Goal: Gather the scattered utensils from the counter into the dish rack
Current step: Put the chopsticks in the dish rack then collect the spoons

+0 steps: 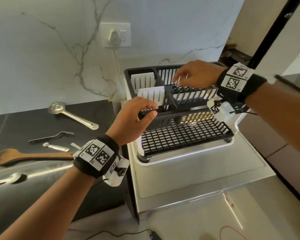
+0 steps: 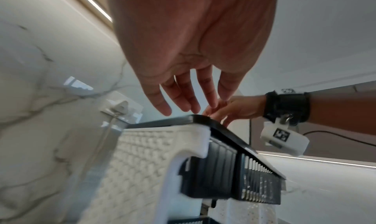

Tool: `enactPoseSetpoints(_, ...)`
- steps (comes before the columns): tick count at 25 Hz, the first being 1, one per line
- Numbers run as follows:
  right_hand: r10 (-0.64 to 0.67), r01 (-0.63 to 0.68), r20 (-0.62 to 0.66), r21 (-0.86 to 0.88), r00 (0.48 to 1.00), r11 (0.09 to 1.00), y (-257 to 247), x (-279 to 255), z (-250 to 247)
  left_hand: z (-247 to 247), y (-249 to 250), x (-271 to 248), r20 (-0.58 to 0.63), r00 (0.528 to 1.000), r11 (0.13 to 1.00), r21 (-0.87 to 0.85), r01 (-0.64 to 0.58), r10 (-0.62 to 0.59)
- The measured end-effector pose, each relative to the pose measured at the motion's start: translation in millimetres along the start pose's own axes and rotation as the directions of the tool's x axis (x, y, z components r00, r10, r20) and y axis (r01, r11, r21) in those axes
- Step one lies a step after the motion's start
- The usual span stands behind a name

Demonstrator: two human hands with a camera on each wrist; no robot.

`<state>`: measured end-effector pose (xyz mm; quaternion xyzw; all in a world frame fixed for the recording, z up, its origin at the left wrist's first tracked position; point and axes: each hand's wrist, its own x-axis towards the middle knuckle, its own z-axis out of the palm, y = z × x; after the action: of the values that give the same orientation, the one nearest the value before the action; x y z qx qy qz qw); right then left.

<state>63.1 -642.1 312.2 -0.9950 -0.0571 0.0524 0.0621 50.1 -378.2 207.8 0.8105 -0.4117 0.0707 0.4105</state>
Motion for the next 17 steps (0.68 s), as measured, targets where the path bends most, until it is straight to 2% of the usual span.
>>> enactPoseSetpoints(2, -0.102, 0.111, -0.159, 0.054, 0.982, 0.992, -53, 7, 7, -24, -18, -33, -0.078, 0.994, 0.997, 0.021, 0.072, -0.07)
enactPoseSetpoints(3, -0.132, 0.151, -0.21, 0.074, 0.969, 0.986, -73, 3, 12, -29, -30, -49, -0.08, 0.991, 0.993, 0.038, 0.112, -0.109)
enactPoseSetpoints(5, -0.239, 0.277, -0.27, 0.113, 0.933, 0.954, -125, 3, 31, -50, -69, -98, -0.06, 0.971, 0.961, 0.14, 0.237, -0.231)
enactPoseSetpoints(6, -0.29, 0.336, -0.273, 0.139, 0.917, 0.932, -153, 5, 45, -63, -92, -128, -0.052, 0.946, 0.926, 0.193, 0.324, -0.32)
enactPoseSetpoints(9, -0.369, 0.4, -0.176, 0.193, 0.912, 0.896, -227, 24, 108, -105, -149, -222, -0.072, 0.814, 0.762, 0.313, 0.568, -0.577)
enactPoseSetpoints(11, -0.339, 0.345, -0.062, 0.209, 0.939, 0.915, -265, 50, 160, -132, -172, -275, -0.113, 0.69, 0.617, 0.362, 0.699, -0.715)
enactPoseSetpoints(13, -0.264, 0.247, 0.057, 0.212, 0.963, 0.946, -299, 82, 206, -159, -192, -317, -0.143, 0.57, 0.476, 0.41, 0.778, -0.809)
enactPoseSetpoints(16, -0.197, 0.171, 0.139, 0.176, 0.971, 0.969, -333, 118, 248, -180, -213, -351, -0.11, 0.473, 0.368, 0.486, 0.793, -0.874)
enactPoseSetpoints(17, -0.199, 0.172, 0.151, 0.177, 0.968, 0.969, -353, 128, 258, -187, -220, -361, -0.094, 0.458, 0.358, 0.495, 0.792, -0.884)
